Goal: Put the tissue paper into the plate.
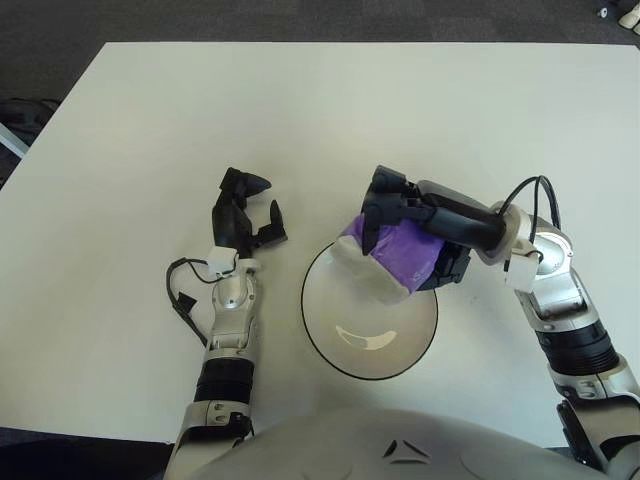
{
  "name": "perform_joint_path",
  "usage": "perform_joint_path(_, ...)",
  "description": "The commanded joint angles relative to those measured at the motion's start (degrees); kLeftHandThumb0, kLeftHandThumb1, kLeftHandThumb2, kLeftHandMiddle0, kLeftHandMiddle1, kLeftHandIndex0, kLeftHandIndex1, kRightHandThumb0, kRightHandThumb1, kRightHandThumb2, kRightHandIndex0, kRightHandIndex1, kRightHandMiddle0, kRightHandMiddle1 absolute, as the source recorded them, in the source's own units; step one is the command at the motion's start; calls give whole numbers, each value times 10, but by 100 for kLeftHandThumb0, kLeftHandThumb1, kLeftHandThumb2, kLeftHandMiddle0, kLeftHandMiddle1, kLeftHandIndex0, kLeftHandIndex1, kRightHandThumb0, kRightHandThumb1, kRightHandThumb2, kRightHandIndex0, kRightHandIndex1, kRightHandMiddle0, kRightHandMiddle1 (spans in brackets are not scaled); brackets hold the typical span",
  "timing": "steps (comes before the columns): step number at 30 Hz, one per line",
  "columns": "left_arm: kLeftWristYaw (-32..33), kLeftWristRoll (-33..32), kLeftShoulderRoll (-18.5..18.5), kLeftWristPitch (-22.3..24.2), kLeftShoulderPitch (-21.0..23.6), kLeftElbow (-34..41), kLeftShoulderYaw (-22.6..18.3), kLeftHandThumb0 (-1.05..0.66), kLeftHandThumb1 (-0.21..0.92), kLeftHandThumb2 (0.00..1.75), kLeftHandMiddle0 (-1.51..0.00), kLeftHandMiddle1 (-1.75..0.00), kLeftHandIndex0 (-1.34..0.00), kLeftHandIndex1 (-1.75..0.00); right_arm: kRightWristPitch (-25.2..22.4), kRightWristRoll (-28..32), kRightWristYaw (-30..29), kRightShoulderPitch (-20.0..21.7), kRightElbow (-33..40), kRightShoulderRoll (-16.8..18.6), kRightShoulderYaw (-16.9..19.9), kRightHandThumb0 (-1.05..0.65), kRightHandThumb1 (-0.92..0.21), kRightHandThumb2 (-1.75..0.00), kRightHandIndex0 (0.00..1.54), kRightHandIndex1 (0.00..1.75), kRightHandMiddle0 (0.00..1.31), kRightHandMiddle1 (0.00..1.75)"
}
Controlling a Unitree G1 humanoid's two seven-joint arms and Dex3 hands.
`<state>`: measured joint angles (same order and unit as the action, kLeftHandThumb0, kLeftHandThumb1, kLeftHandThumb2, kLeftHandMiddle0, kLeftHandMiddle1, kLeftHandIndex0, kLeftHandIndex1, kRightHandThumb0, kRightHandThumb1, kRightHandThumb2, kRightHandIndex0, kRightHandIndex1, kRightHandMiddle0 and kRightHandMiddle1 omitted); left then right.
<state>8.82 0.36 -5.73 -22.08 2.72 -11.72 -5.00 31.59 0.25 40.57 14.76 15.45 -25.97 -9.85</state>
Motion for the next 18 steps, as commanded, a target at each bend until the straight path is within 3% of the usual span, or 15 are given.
perform_joint_path(1,-1,-7,-2,21,-58,-67,-8,-1,25,139,-63,-169,-48,-175,8,-10,-17,-2,8,3,2,-36,-34,-127,94,175,57,170)
perform_joint_path(2,-1,-7,-2,22,-58,-67,-8,-1,25,139,-63,-170,-48,-175,6,-12,-20,-3,10,3,3,-24,-31,-128,80,175,60,163)
perform_joint_path(4,-2,-9,-2,26,-58,-66,-8,-1,25,140,-63,-171,-48,-175,7,-13,-21,-3,13,-2,2,-10,-37,-119,57,175,61,153)
perform_joint_path(6,-3,-10,-3,30,-58,-65,-7,-1,24,140,-63,-170,-49,-175,17,-8,-17,-1,14,-9,2,-20,-47,-108,36,168,52,161)
perform_joint_path(7,-4,-10,-3,29,-57,-67,-7,-1,24,141,-64,-170,-49,-175,31,-8,-17,0,11,-11,2,-27,-57,-97,23,157,44,166)
perform_joint_path(8,-4,-11,-3,28,-57,-68,-7,-1,23,141,-64,-169,-50,-175,41,-7,-18,1,9,-11,2,-36,-61,-91,15,139,33,159)
perform_joint_path(9,-5,-11,-3,24,-56,-71,-8,-1,23,140,-64,-167,-51,-175,55,-8,-20,1,5,-11,2,-46,-61,-90,9,116,21,144)
perform_joint_path(10,-5,-12,-3,21,-56,-73,-8,-1,23,140,-65,-166,-51,-175,65,-9,-21,1,2,-12,2,-52,-65,-88,8,97,17,125)
perform_joint_path(11,-3,-11,-3,20,-55,-76,-9,-1,23,140,-65,-165,-51,-175,82,-10,-22,-1,-4,-14,4,-60,-72,-83,5,66,11,93)
perform_joint_path(13,-1,-10,-3,16,-52,-83,-11,-1,23,139,-65,-163,-52,-175,115,-14,-21,-4,-24,-21,5,-71,-82,-76,2,27,4,59)
perform_joint_path(16,1,-11,-3,14,-50,-90,-14,-1,24,136,-66,-158,-53,-175,144,-28,-22,-1,-43,-27,5,-82,-89,-71,1,9,1,26)
perform_joint_path(18,2,-12,-3,18,-48,-93,-16,-1,26,133,-66,-156,-52,-175,152,-35,-26,1,-46,-26,5,-86,-90,-70,0,4,1,14)
